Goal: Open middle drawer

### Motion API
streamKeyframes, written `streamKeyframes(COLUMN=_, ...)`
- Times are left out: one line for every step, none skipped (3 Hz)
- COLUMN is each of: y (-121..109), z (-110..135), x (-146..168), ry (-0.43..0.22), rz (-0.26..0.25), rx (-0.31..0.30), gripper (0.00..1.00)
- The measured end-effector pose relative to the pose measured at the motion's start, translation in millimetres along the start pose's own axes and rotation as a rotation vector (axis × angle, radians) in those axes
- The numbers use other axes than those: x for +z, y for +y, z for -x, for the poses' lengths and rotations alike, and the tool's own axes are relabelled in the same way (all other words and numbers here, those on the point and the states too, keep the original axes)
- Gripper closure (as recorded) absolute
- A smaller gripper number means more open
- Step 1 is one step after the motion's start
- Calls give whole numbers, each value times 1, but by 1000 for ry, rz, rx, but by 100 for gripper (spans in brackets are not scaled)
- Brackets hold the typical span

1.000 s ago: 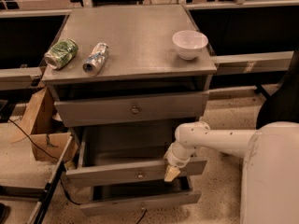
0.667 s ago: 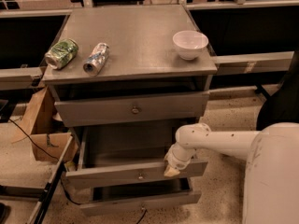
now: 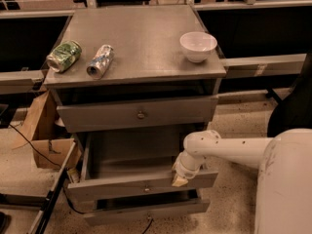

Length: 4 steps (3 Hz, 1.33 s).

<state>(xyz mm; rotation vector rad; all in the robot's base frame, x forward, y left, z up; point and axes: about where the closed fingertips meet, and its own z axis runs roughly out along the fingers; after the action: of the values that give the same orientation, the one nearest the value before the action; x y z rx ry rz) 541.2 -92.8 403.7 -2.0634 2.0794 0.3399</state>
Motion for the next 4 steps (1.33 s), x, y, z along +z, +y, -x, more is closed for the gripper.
streamKeyframes(y=13, z=-3, x=2, ry=-1, rz=13, rx=15, gripper=100)
streamKeyframes(y=13, z=-2, x=0, ry=-1, rz=13, rx=15, gripper=83)
streamKeyframes(y=19, z=-4, x=1, ry=1, rz=22, rx=22, gripper=60)
streamKeyframes(y=19, z=-4, x=0, ry=1, rz=22, rx=22, gripper=36)
